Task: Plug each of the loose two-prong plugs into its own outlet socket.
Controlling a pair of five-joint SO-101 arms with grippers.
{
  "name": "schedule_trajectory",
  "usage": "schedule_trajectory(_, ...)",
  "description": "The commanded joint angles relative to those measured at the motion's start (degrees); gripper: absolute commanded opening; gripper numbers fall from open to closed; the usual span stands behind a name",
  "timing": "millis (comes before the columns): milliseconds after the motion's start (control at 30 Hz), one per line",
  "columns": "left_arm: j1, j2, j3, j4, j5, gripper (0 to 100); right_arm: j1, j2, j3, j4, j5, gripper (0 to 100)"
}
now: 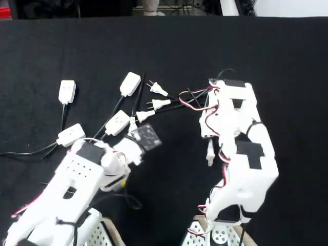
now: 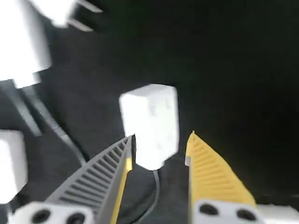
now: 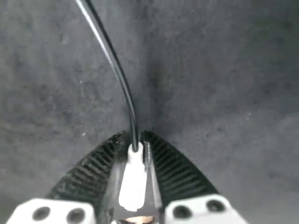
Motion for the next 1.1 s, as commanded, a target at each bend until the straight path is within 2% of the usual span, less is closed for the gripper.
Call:
schedule_trajectory(0, 2.3, 3.3, -2.0, -3.1, 0.1, 19, 0.9, 1.6, -4.6, 0.2, -0.4, 1.1)
schedule_trajectory(300, -3.8, 12.2, 5.7, -22.2, 0.0, 26, 0.9, 2.2, -5.0, 0.2, 0.0, 1.1)
schedule_trajectory(400, -4.5, 14.9, 5.1, -21.6, -0.3, 26, 0.9, 2.2, -5.0, 0.2, 0.0, 1.1)
schedule_trajectory(533, -4.4, 15.6, 4.7, -20.7, -4.2, 24, 0.9, 2.2, -5.0, 0.2, 0.0, 1.1)
schedule_trajectory(633, -3.9, 15.6, 3.7, -21.3, -4.8, 12, 0.9, 2.2, -4.9, 0.2, 0.0, 1.1)
schedule_trajectory(700, -2.0, 15.6, 2.7, -20.8, -4.7, 4, 0.9, 2.2, -4.9, 0.2, 0.0, 1.1)
schedule_trajectory(733, -0.4, 15.6, 2.4, -20.8, -4.6, 3, 1.0, 2.2, -4.9, 0.2, 0.0, 1.1)
schedule_trajectory(900, 9.7, 15.5, 1.1, -21.2, -3.6, 3, 2.5, 2.2, -5.1, 0.3, 0.0, 1.1)
schedule_trajectory(1000, 11.7, 15.6, -3.0, -21.2, -0.3, 3, 5.3, 2.0, -5.3, 1.0, 0.8, 1.1)
schedule_trajectory(1067, 12.1, 15.9, -6.7, -21.4, 1.1, 3, 7.0, 0.4, -5.2, 2.3, 4.2, 1.1)
